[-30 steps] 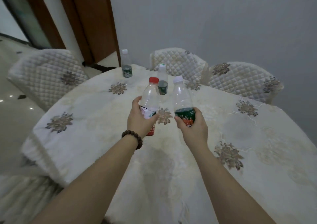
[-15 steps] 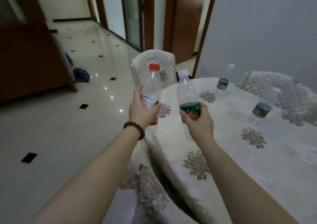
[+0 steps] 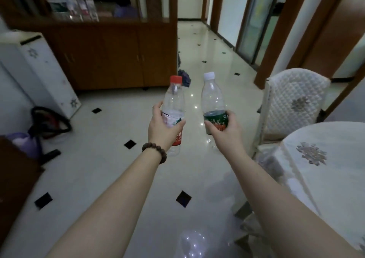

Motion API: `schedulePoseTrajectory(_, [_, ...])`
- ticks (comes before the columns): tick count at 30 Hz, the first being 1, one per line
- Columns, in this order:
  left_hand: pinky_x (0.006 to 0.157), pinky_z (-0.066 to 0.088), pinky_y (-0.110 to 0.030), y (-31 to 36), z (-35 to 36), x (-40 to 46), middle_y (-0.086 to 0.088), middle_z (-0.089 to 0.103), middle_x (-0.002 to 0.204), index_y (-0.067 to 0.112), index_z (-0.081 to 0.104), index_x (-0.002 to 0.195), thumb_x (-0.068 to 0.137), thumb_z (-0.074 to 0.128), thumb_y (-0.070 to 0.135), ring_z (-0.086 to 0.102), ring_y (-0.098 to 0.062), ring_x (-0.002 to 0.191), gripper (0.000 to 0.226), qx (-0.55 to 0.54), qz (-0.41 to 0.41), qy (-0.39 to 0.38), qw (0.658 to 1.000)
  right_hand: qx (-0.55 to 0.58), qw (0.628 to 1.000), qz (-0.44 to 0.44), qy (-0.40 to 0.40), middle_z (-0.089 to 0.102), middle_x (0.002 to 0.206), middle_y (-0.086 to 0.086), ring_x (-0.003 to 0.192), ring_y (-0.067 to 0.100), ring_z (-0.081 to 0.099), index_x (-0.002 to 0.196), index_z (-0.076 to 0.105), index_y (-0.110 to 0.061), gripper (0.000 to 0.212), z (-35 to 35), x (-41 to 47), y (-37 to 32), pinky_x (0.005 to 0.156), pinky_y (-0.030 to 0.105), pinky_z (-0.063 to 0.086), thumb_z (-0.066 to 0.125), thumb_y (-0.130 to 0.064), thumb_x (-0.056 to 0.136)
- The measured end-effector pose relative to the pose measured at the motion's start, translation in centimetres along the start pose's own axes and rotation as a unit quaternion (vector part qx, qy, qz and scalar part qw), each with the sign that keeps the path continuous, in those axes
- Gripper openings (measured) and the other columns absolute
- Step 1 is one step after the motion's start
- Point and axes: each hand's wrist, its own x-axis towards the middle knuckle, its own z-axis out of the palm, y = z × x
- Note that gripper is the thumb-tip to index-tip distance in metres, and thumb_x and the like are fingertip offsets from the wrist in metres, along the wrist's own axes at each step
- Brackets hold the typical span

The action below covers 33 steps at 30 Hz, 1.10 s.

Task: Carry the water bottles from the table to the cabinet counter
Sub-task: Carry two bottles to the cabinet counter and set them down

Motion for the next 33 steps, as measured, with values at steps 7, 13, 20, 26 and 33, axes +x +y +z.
schedulePoseTrajectory(7, [0.101, 0.04, -0.04, -5.9, -9.8, 3.9, -0.003, 0.043, 0.144, 0.031, 0.024, 0.143, 0.078, 0.076, 0.019, 0.048, -0.025, 0.126, 0.084, -0.004, -0.063, 0.085, 0.994, -0.005, 0.996, -0.014, -0.092, 0.056, 0.1, -0.01, 0.076, -0.006, 0.052, 0.123, 0.048, -0.023, 0.051, 11.6, 0.6, -3.4, 0.055, 0.006, 0.036, 0.073, -0.032, 0.08])
schedulePoseTrajectory(13, [0.09, 0.041, -0.026, -10.2, -14.1, 9.1, 0.001, 0.051, 0.134, 0.031, 0.028, 0.14, 0.075, 0.078, 0.019, 0.054, -0.017, 0.112, 0.082, -0.011, -0.07, 0.127, 0.989, 0.011, 0.991, -0.009, -0.133, 0.056, 0.097, -0.011, 0.078, -0.004, 0.053, 0.118, 0.047, -0.026, 0.047, 19.6, 3.7, -4.2, 0.061, 0.01, 0.04, 0.073, -0.029, 0.08])
schedulePoseTrajectory(20, [0.089, 0.037, -0.025, -14.2, -17.1, 22.4, 0.001, 0.05, 0.136, 0.029, 0.026, 0.141, 0.077, 0.077, 0.019, 0.049, -0.011, 0.106, 0.083, 0.006, -0.068, 0.142, 0.987, 0.034, 0.989, -0.01, -0.142, 0.057, 0.104, -0.008, 0.09, 0.008, 0.057, 0.123, 0.046, -0.024, 0.053, 31.3, 13.0, -4.0, 0.07, 0.018, 0.044, 0.074, -0.031, 0.079])
schedulePoseTrajectory(26, [0.088, 0.039, -0.024, -14.6, -19.5, 36.2, 0.0, 0.052, 0.134, 0.027, 0.027, 0.141, 0.076, 0.077, 0.02, 0.049, -0.01, 0.1, 0.082, 0.014, -0.076, 0.144, 0.987, 0.037, 0.989, 0.014, -0.143, 0.055, 0.105, -0.007, 0.092, 0.012, 0.055, 0.128, 0.045, -0.021, 0.057, 41.3, 23.5, -6.4, 0.077, 0.024, 0.045, 0.073, -0.03, 0.08])
schedulePoseTrajectory(33, [0.097, 0.041, -0.033, -16.3, -21.9, 48.6, -0.003, 0.044, 0.144, 0.027, 0.024, 0.144, 0.078, 0.076, 0.02, 0.049, -0.024, 0.124, 0.084, 0.013, -0.091, 0.153, 0.984, 0.028, 0.988, 0.009, -0.155, 0.054, 0.106, -0.008, 0.094, 0.012, 0.055, 0.129, 0.044, -0.02, 0.058, 50.4, 33.0, -8.5, 0.077, 0.025, 0.043, 0.073, -0.031, 0.08])
